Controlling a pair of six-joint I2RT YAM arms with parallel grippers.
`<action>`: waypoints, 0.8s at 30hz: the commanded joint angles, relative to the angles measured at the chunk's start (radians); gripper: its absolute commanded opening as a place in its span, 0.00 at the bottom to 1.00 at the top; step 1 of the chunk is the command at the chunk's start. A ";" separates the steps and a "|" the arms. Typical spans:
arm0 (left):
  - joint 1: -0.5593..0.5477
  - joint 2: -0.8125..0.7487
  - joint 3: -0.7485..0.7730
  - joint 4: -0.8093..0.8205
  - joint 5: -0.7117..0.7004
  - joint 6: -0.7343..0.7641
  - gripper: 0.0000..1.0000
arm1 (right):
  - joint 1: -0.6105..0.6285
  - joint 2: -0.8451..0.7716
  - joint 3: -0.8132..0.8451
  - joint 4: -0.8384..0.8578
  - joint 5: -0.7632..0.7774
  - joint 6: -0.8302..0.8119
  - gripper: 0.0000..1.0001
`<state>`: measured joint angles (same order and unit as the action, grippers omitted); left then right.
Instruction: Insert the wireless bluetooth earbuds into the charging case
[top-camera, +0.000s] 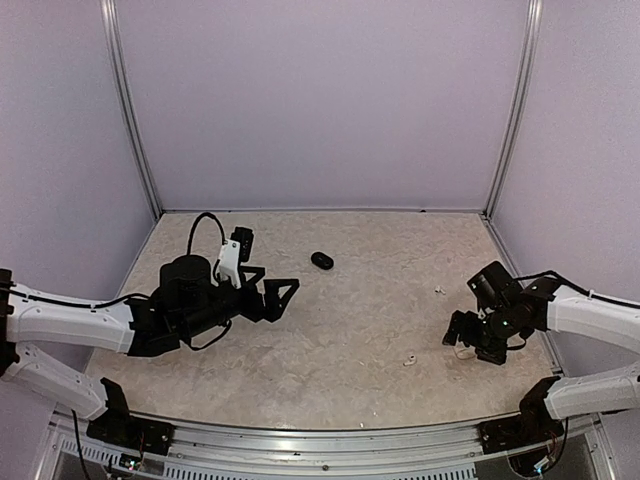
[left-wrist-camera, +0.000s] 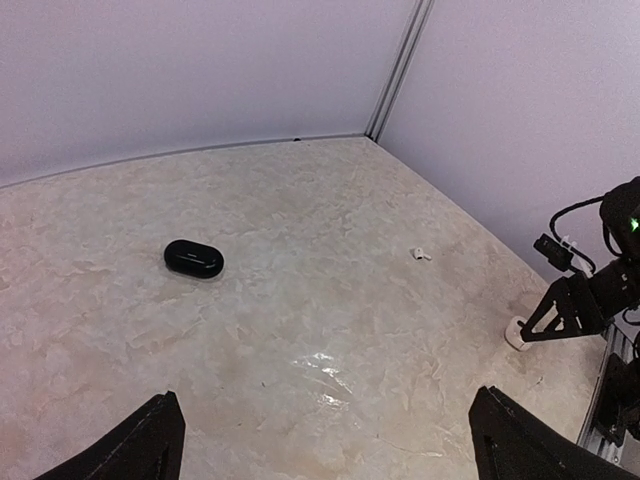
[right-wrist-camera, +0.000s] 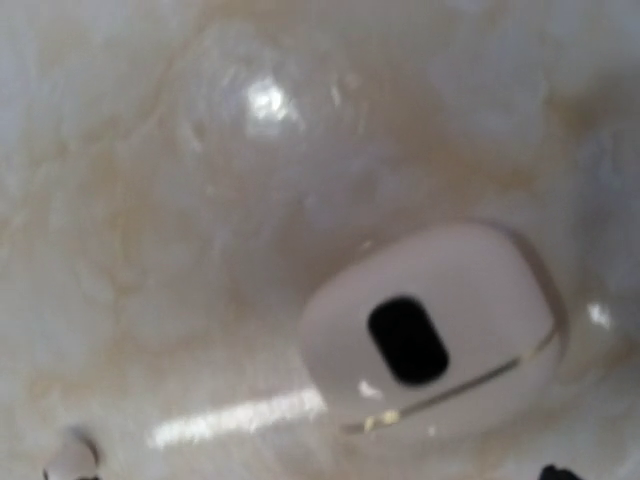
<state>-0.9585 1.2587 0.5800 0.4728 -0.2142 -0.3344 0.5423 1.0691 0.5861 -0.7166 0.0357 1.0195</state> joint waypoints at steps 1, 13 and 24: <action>0.010 -0.032 -0.008 0.027 -0.004 0.008 0.99 | -0.050 0.027 -0.011 0.062 -0.004 0.019 0.95; 0.014 -0.059 -0.032 0.039 0.010 -0.021 0.99 | -0.145 0.092 -0.088 0.203 -0.008 0.009 0.85; 0.020 -0.052 -0.041 0.051 0.028 -0.033 0.99 | -0.201 0.254 -0.002 0.400 -0.211 -0.278 0.77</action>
<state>-0.9524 1.2148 0.5552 0.4885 -0.2039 -0.3592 0.3500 1.2793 0.5606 -0.3981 -0.0494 0.8627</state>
